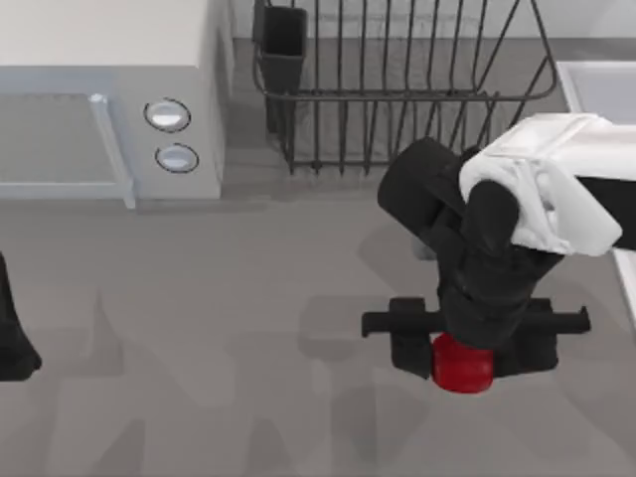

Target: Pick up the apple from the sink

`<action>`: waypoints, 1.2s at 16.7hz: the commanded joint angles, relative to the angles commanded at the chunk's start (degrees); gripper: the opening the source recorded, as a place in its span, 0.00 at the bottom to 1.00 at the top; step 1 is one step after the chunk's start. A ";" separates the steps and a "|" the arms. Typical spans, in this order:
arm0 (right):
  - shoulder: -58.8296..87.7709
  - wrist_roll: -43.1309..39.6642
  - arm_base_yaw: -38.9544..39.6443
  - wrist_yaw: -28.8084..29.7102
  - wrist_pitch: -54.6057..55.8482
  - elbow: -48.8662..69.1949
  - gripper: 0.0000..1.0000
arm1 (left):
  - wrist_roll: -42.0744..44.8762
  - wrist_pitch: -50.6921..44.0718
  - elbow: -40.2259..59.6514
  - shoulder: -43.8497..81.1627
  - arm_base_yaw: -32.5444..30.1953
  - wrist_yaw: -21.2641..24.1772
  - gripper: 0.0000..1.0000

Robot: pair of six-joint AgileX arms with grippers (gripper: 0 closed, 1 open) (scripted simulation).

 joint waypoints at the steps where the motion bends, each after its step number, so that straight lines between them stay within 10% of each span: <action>1: 0.08 0.00 0.01 0.00 0.41 -0.40 0.00 | 0.00 0.00 0.00 0.00 0.00 0.00 1.00; 4: 0.08 0.00 0.01 0.00 0.41 -0.40 0.00 | 0.00 0.00 0.00 0.00 0.00 0.00 1.00; 17: 0.08 0.00 0.01 0.00 0.41 -0.40 0.98 | 0.00 0.00 0.00 0.00 0.00 0.00 1.00; 20: 0.08 0.00 0.01 0.00 0.41 -0.40 1.00 | 0.00 0.00 0.00 0.00 0.00 0.00 1.00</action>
